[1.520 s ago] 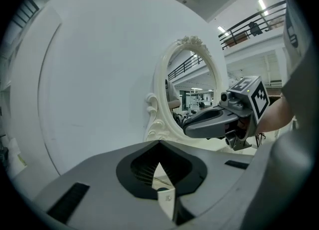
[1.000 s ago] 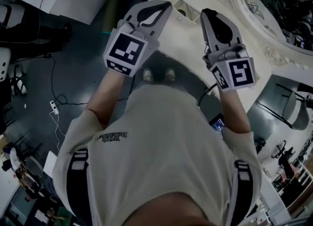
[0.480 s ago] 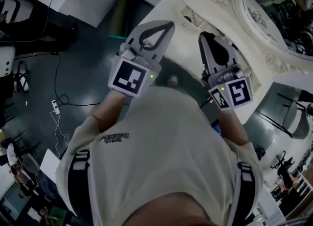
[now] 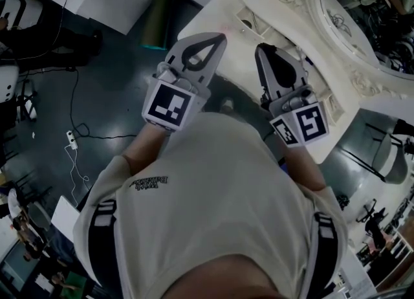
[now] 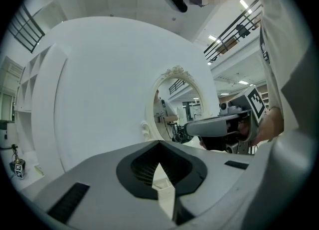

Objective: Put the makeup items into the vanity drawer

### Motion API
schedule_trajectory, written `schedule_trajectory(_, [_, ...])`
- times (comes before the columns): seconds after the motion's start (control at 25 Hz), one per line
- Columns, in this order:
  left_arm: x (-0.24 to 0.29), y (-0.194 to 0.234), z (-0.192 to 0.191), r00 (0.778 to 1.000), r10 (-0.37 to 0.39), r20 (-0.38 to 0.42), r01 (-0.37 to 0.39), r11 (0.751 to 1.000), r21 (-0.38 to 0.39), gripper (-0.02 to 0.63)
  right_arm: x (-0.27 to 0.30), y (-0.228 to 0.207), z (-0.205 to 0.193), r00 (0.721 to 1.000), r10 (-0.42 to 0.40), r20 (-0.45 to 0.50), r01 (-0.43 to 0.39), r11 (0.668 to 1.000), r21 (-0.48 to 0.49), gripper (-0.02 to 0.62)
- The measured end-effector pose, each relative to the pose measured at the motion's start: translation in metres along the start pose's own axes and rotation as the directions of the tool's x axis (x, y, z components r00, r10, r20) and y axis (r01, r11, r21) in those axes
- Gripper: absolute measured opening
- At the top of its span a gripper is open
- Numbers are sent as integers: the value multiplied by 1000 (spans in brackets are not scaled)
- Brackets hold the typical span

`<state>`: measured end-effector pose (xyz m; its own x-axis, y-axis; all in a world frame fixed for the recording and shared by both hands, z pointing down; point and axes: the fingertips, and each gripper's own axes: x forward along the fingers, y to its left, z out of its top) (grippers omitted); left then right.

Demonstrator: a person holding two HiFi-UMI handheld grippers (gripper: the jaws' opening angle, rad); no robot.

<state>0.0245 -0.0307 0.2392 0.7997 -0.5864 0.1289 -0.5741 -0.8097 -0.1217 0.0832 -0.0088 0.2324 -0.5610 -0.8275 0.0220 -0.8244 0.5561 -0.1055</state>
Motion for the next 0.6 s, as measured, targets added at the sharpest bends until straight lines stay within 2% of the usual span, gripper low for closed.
schedule_trajectory(0.36, [-1,5,9,999,22,44,-19,998,-58,14,1,-5,-2,1000,-6,-6,6,1000,4,2])
schedule_trajectory(0.6, [-5,8,5,999,30,32,-28,997,-66,14,2,-4,-4,1000,-5,-12,6,1000,4,2])
